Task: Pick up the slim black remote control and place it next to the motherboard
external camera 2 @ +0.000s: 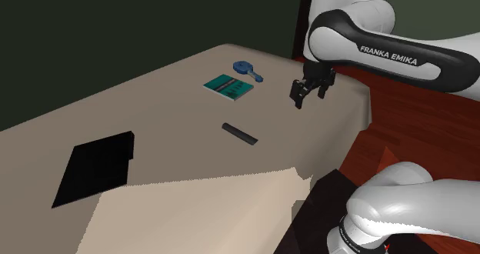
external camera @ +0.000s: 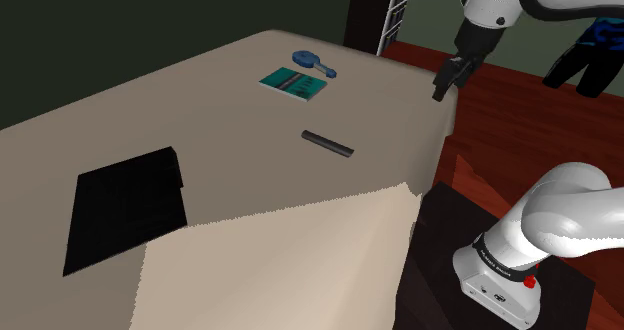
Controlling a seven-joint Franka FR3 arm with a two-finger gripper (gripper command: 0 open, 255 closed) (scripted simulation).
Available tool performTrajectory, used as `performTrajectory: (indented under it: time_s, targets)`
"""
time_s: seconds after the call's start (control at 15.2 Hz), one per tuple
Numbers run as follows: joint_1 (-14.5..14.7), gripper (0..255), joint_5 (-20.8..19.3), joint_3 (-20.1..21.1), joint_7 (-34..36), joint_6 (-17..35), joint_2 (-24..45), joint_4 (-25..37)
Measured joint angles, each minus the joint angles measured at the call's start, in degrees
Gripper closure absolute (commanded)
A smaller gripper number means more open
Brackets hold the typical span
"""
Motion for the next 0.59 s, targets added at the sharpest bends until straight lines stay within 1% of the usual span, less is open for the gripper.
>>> performTrajectory:
  time_s: [0.13, 0.26, 0.59]
  targets:
    - [0.09, 0, 0.01, 0.01, -0.13, 0.64, 0.62, -0.06]
    - [0.41, 0, 0.06, 0.15, -0.42, 3.56, 3.12, -0.63]
    - [1.35, 0, 0.24, 0.87, -1.11, 12.08, 12.43, -0.20]
